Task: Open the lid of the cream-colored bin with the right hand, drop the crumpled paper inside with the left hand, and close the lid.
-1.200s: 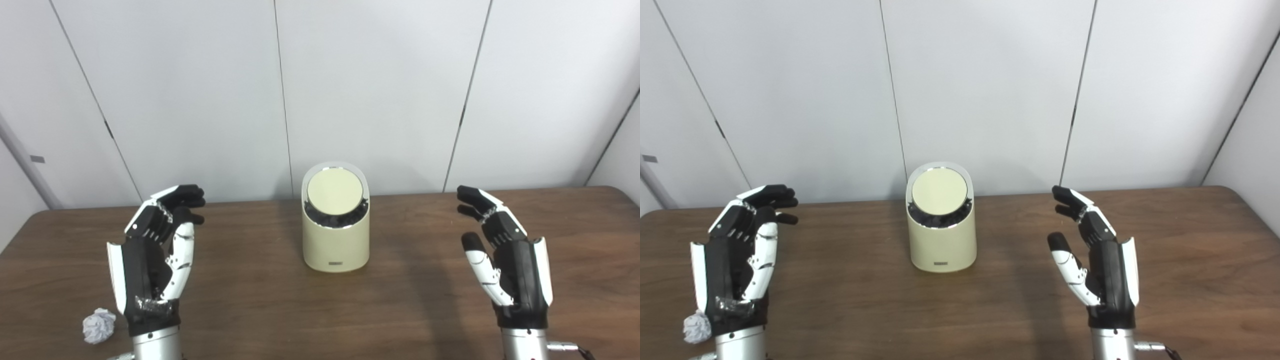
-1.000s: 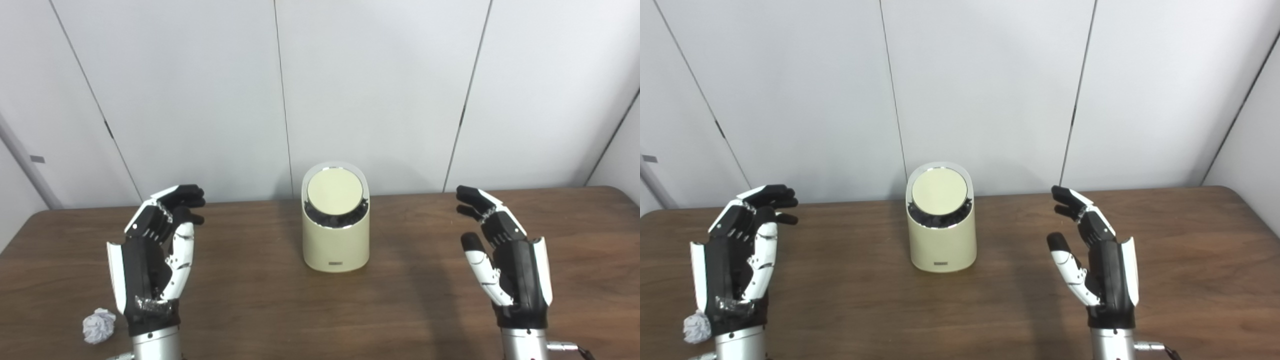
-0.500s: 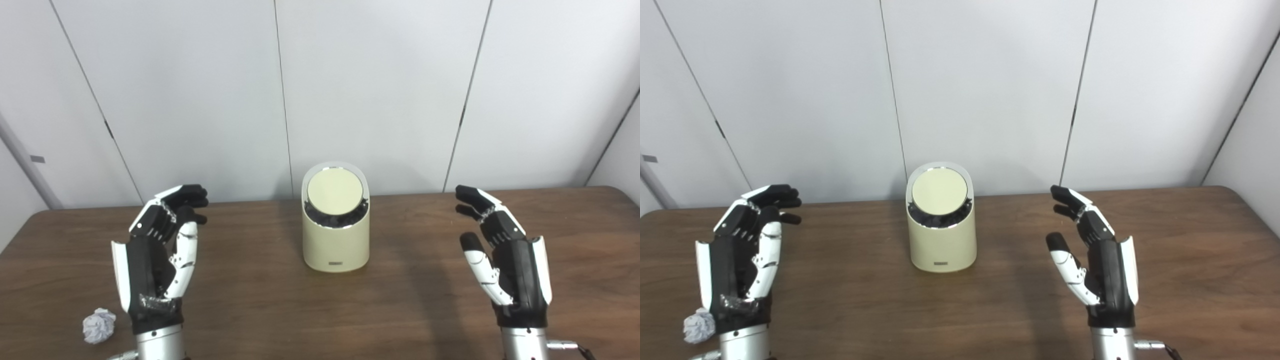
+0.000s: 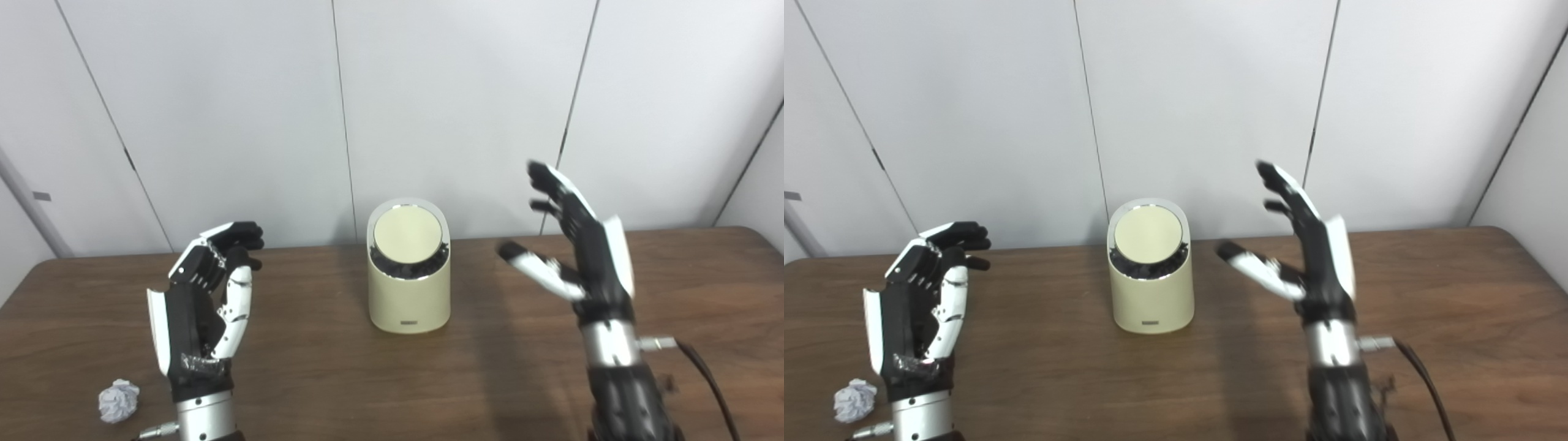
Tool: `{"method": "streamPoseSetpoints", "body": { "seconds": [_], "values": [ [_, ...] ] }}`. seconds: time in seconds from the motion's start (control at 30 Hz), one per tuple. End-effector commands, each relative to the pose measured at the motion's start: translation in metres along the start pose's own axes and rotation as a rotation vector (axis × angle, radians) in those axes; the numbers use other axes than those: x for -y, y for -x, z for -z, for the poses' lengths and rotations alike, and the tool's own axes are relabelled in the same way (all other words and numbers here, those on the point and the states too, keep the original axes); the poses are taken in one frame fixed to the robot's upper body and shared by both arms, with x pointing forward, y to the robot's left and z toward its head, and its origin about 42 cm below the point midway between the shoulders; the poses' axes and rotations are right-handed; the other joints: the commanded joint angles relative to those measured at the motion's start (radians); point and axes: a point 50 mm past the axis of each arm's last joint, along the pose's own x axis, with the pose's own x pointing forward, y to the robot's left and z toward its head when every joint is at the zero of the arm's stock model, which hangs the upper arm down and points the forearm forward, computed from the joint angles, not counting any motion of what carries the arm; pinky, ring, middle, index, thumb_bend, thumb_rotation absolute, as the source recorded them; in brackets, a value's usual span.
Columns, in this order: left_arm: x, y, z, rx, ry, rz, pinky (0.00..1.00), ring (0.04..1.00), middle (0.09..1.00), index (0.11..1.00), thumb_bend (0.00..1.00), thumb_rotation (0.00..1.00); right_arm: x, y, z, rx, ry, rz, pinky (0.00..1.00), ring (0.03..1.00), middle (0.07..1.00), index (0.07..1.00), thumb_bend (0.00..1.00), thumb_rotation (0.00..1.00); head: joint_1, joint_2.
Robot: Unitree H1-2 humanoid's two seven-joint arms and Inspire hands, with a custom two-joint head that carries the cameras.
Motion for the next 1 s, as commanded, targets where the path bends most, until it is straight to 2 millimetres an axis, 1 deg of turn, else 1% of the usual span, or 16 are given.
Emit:
{"method": "streamPoseSetpoints", "body": {
  "seconds": [0.0,0.1,0.17,0.27,0.37,0.4,0.47,0.53,0.6,0.63,0.7,0.77,0.83,0.97],
  "values": [
    [0.005,-0.008,-0.010,0.081,0.013,-0.005,0.51,0.618,0.646,0.633,0.27,0.50,-0.004,-0.021,-0.020,0.060,0.003,-0.002,0.72,0.849,0.866,0.859,0.87,0.62,0.003,0.000],
    [0.006,-0.009,-0.010,0.086,0.012,-0.008,0.51,0.617,0.645,0.632,0.26,0.50,-0.014,-0.039,-0.026,0.035,0.012,-0.028,0.72,0.840,0.866,0.881,0.89,0.63,0.004,0.000],
    [0.007,-0.009,-0.010,0.087,0.017,-0.007,0.51,0.619,0.647,0.634,0.26,0.50,-0.021,-0.050,-0.028,0.015,0.034,-0.036,0.73,0.847,0.877,0.878,0.91,0.62,0.004,0.000],
    [0.008,-0.008,-0.010,0.083,0.022,-0.009,0.51,0.621,0.650,0.636,0.26,0.50,-0.031,-0.062,-0.029,-0.001,0.086,-0.049,0.71,0.841,0.878,0.873,0.92,0.64,0.011,-0.004],
    [0.009,-0.008,-0.010,0.082,0.022,-0.012,0.51,0.623,0.653,0.636,0.26,0.49,-0.040,-0.073,-0.027,-0.025,0.064,-0.067,0.73,0.854,0.889,0.881,0.91,0.59,0.011,-0.005],
    [0.009,-0.009,-0.010,0.082,0.023,-0.013,0.51,0.623,0.653,0.636,0.26,0.49,-0.043,-0.076,-0.027,-0.036,0.052,-0.072,0.71,0.846,0.883,0.882,0.91,0.58,0.011,-0.005],
    [0.010,-0.009,-0.011,0.082,0.025,-0.013,0.51,0.624,0.654,0.637,0.25,0.49,-0.048,-0.079,-0.025,-0.054,0.034,-0.079,0.61,0.782,0.821,0.872,0.93,0.55,0.012,-0.005],
    [0.012,-0.009,-0.012,0.084,0.030,-0.018,0.51,0.622,0.653,0.635,0.25,0.48,-0.053,-0.083,-0.022,-0.088,0.052,-0.088,0.56,0.740,0.787,0.871,0.94,0.53,0.012,-0.004],
    [0.012,-0.009,-0.013,0.087,0.030,-0.021,0.51,0.620,0.652,0.635,0.25,0.47,-0.057,-0.085,-0.018,-0.100,0.069,-0.095,0.54,0.731,0.783,0.872,0.94,0.51,0.013,-0.003],
    [0.013,-0.009,-0.013,0.088,0.027,-0.021,0.51,0.619,0.651,0.634,0.25,0.47,-0.059,-0.086,-0.016,-0.100,0.083,-0.098,0.65,0.802,0.844,0.875,0.93,0.49,0.014,-0.003],
    [0.013,-0.009,-0.013,0.090,0.022,-0.020,0.51,0.621,0.652,0.636,0.25,0.48,-0.062,-0.088,-0.011,-0.110,0.103,-0.102,0.75,0.871,0.900,0.882,0.95,0.48,0.016,-0.003],
    [0.014,-0.008,-0.014,0.091,0.017,-0.018,0.51,0.623,0.653,0.638,0.25,0.49,-0.063,-0.088,-0.008,-0.127,0.123,-0.107,0.78,0.896,0.920,0.888,0.96,0.47,0.019,-0.002],
    [0.015,-0.008,-0.015,0.091,0.017,-0.018,0.51,0.624,0.654,0.639,0.25,0.50,-0.064,-0.089,-0.004,-0.141,0.142,-0.116,0.80,0.911,0.934,0.898,0.96,0.43,0.020,0.001],
    [0.015,-0.008,-0.016,0.093,0.024,-0.021,0.51,0.624,0.653,0.639,0.25,0.50,-0.065,-0.090,0.002,-0.160,0.179,-0.130,0.78,0.913,0.946,0.910,0.98,0.36,0.019,0.003]
  ]
}}
